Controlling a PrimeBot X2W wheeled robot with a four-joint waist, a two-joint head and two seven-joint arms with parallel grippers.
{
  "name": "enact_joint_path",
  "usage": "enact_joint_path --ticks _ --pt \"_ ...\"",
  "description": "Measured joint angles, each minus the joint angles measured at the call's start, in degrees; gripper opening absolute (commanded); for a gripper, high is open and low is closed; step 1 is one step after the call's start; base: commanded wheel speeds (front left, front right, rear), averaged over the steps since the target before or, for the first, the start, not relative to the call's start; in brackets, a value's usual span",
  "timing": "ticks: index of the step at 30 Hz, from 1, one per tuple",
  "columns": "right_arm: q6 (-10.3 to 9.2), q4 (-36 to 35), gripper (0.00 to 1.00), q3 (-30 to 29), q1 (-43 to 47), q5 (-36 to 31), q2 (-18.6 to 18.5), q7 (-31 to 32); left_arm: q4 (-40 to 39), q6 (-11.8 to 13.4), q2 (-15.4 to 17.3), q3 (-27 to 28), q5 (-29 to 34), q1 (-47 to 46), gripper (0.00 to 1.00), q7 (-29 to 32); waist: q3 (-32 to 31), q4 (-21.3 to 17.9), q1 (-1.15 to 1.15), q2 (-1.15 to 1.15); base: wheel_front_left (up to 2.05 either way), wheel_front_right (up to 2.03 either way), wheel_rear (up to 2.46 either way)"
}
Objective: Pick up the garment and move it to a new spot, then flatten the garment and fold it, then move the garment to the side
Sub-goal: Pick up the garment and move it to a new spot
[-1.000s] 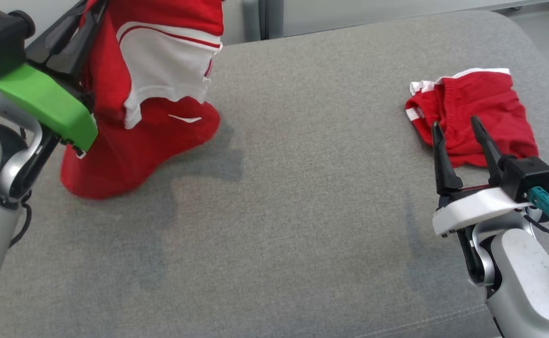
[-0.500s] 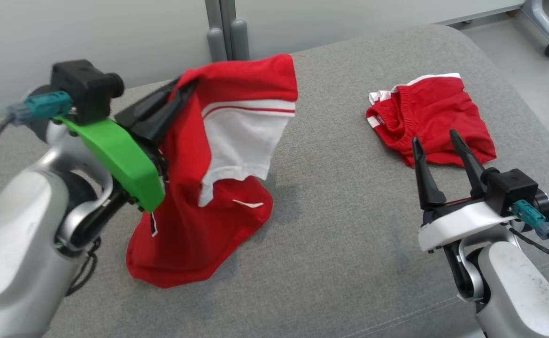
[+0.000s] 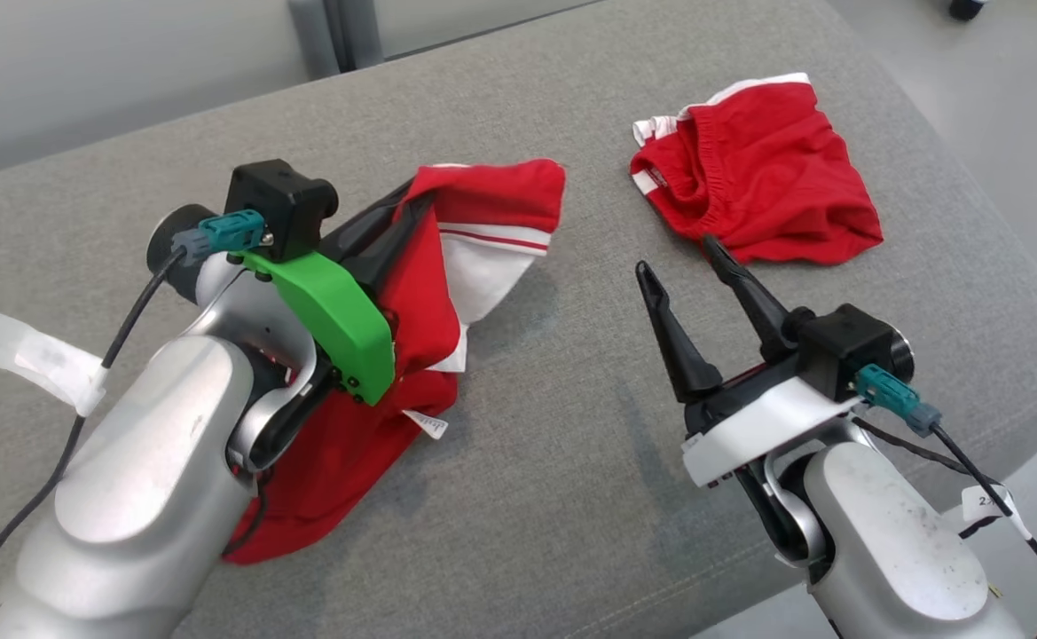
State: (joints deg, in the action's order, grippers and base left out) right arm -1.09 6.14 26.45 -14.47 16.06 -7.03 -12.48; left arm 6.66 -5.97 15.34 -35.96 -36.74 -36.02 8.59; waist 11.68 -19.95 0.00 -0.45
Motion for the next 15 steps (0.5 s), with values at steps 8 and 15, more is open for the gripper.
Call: enact_joint_path --ticks 8,15 --pt "2.44 1.76 1.00 3.87 -2.77 -0.35 1.74 0.18 5.90 0.16 2.32 -2.65 9.70 -6.72 0.00 -3.19 4.87 -3.96 0.00 0.00 0.00 0.00 0.00" --pt "2.61 3.74 1.00 4.43 -4.84 -0.49 2.01 0.07 11.37 -0.31 3.11 -5.20 14.33 -10.18 1.00 -6.42 9.40 -5.82 0.00 0.00 0.00 0.00 0.00"
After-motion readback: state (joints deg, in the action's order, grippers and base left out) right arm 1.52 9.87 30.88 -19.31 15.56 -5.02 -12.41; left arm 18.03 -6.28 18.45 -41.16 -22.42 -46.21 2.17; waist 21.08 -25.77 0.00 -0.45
